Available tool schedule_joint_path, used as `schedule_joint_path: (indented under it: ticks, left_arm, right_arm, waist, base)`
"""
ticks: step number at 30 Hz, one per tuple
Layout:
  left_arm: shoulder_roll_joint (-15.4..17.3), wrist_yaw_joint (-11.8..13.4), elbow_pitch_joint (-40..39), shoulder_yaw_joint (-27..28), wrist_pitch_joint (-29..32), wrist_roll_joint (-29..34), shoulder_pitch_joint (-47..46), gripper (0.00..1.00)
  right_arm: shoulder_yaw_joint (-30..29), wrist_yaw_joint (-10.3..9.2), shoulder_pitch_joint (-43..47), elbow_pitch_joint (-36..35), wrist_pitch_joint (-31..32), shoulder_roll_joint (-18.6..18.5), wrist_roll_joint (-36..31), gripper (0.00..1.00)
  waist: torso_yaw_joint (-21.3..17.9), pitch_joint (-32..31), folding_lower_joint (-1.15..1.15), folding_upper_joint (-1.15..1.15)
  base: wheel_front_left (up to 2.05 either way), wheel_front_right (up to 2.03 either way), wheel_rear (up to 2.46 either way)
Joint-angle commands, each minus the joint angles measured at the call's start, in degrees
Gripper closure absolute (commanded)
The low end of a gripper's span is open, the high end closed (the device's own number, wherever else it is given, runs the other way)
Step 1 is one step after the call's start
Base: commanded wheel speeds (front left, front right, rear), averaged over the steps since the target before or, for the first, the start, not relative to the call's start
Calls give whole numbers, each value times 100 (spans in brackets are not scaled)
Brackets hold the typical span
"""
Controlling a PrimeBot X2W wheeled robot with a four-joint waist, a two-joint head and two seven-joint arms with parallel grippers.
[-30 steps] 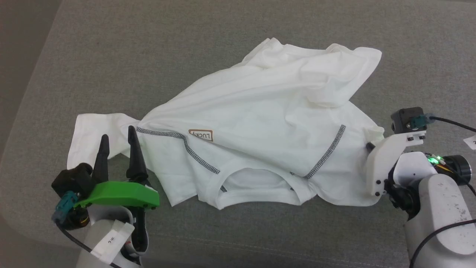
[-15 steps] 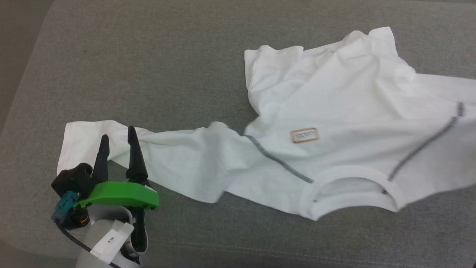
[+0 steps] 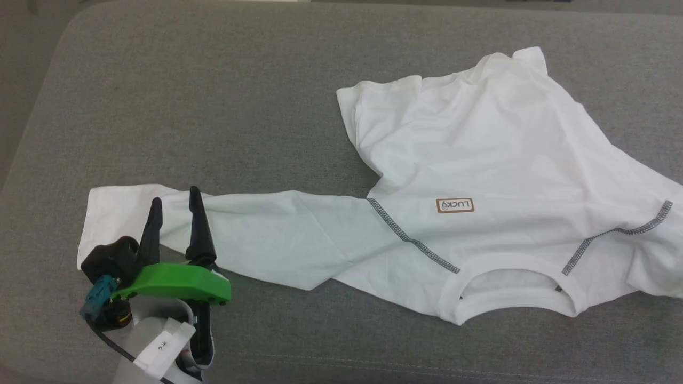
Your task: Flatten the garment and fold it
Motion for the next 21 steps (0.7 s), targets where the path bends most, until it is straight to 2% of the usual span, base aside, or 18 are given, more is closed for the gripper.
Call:
schedule_joint_path:
  ticks: [1, 5, 9, 12, 13, 18, 21]
  left_arm:
    - [-16, -48, 25, -18, -26, 92, -7, 0]
    - [-14, -143, 47, -187, -8, 168, 37, 0]
    - [-14, -279, 59, -556, 247, 220, -75, 0]
    - [-15, -334, 126, -889, 612, 174, -314, 0]
    - [-16, -360, 218, -1199, 973, 88, -598, 0]
    - [-16, -367, 650, -1845, 1827, -218, -1344, 0]
    - [-16, -200, 1126, -2096, 2585, -372, -1748, 0]
  right_arm:
    - [173, -10, 193, -140, -331, 36, 69, 0]
    - [1126, -10, 740, -586, -1342, 56, 518, 0]
    - [2029, -10, 1326, -865, -1981, 59, 1034, 0]
    - [2560, -10, 1599, -975, -2136, 59, 1284, 0]
    - [2861, -10, 1692, -1030, -2178, 60, 1420, 0]
    - [3188, -10, 1638, -1131, -2247, 60, 1504, 0]
    - [3320, -10, 1534, -1202, -2282, 60, 1519, 0]
  waist:
    - [-73, -144, 0, 0]
    - [-188, -300, 0, 0]
    - [-331, -378, 0, 0]
    - [-460, -350, 0, 0]
    - [-579, -301, 0, 0]
    - [-866, -155, 0, 0]
    - [-1075, -61, 0, 0]
  base:
    - [0, 0, 0]
    - [0, 0, 0]
    - [0, 0, 0]
    - [0, 0, 0]
    - [0, 0, 0]
    - [0, 0, 0]
    - [0, 0, 0]
